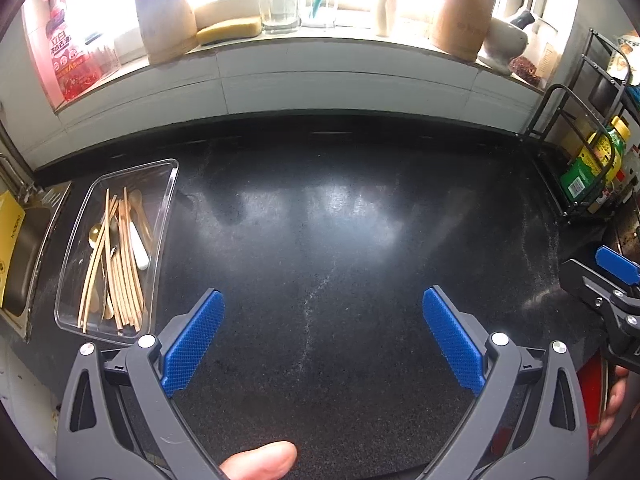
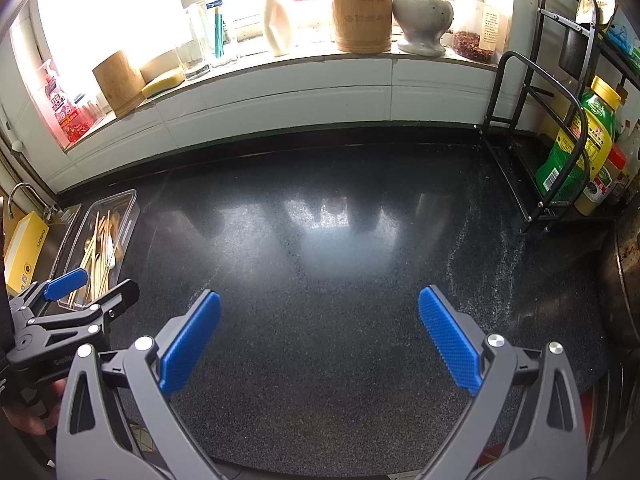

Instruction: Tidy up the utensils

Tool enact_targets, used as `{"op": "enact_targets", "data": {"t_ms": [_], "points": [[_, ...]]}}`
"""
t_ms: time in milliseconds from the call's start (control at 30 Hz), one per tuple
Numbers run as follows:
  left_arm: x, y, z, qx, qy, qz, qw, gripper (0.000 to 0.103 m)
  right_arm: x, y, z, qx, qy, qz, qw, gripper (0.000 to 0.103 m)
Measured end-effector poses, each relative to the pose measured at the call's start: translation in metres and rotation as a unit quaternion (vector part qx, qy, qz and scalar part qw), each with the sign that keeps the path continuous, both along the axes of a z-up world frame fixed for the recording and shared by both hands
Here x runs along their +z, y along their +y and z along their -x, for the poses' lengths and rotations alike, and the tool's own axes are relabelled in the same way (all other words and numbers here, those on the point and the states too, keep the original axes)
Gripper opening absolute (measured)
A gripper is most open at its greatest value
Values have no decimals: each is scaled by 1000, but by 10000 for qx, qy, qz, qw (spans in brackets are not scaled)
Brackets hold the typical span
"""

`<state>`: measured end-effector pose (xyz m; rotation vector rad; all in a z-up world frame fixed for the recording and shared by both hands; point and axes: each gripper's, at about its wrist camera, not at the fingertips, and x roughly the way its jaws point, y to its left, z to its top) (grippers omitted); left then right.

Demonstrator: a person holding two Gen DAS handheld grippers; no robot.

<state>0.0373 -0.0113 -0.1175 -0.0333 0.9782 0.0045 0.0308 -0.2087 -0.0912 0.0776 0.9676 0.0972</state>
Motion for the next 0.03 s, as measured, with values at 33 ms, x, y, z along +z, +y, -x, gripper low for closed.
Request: {"op": "enact_targets", "data": {"t_ms": [33], "points": [[0, 0, 0, -3, -6, -8, 10000, 97, 0, 0, 0, 1, 1, 0, 10000, 96]]}}
